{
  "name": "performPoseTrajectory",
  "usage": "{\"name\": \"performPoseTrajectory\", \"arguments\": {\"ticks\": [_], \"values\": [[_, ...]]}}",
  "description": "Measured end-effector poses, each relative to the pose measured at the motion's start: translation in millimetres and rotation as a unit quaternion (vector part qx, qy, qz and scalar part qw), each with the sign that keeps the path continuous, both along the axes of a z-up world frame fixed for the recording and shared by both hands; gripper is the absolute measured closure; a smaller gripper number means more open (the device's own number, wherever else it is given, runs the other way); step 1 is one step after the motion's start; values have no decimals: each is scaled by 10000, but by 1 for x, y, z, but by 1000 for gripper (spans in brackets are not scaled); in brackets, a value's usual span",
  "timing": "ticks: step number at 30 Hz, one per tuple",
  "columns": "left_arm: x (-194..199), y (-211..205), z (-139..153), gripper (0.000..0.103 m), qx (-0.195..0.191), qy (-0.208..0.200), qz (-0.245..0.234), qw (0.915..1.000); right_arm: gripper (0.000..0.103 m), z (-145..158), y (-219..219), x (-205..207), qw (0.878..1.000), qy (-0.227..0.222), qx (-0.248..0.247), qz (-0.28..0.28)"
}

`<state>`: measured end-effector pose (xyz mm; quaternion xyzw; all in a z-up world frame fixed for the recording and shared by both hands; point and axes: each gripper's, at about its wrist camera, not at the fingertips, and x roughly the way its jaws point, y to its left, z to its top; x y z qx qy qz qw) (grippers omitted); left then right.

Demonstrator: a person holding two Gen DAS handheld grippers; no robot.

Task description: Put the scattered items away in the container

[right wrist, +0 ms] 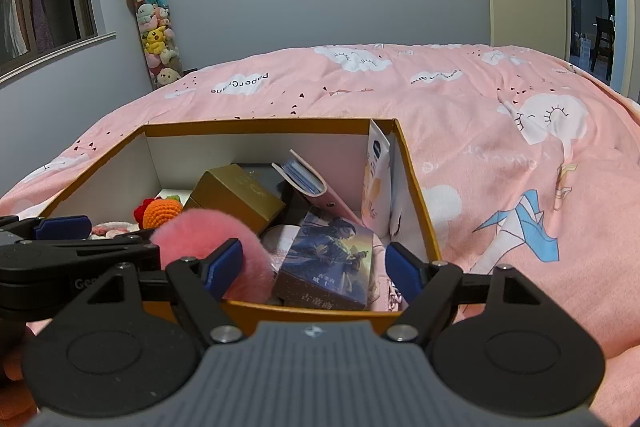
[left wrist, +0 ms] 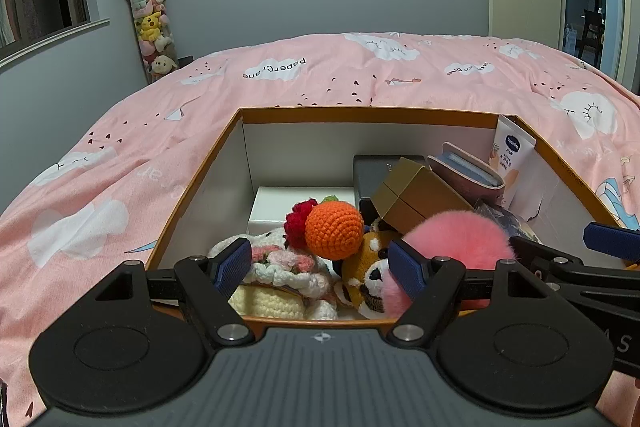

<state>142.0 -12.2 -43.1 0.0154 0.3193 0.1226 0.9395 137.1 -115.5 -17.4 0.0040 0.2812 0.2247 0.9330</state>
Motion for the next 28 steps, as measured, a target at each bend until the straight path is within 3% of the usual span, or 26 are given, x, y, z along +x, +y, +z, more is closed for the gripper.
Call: {"name": "performPoseTrajectory", "arguments": {"ticks": [28], "values": [[-1, 0, -1, 14, -4, -4, 31, 10000, 22, 1, 0, 0, 10000, 6, -6, -3]]}}
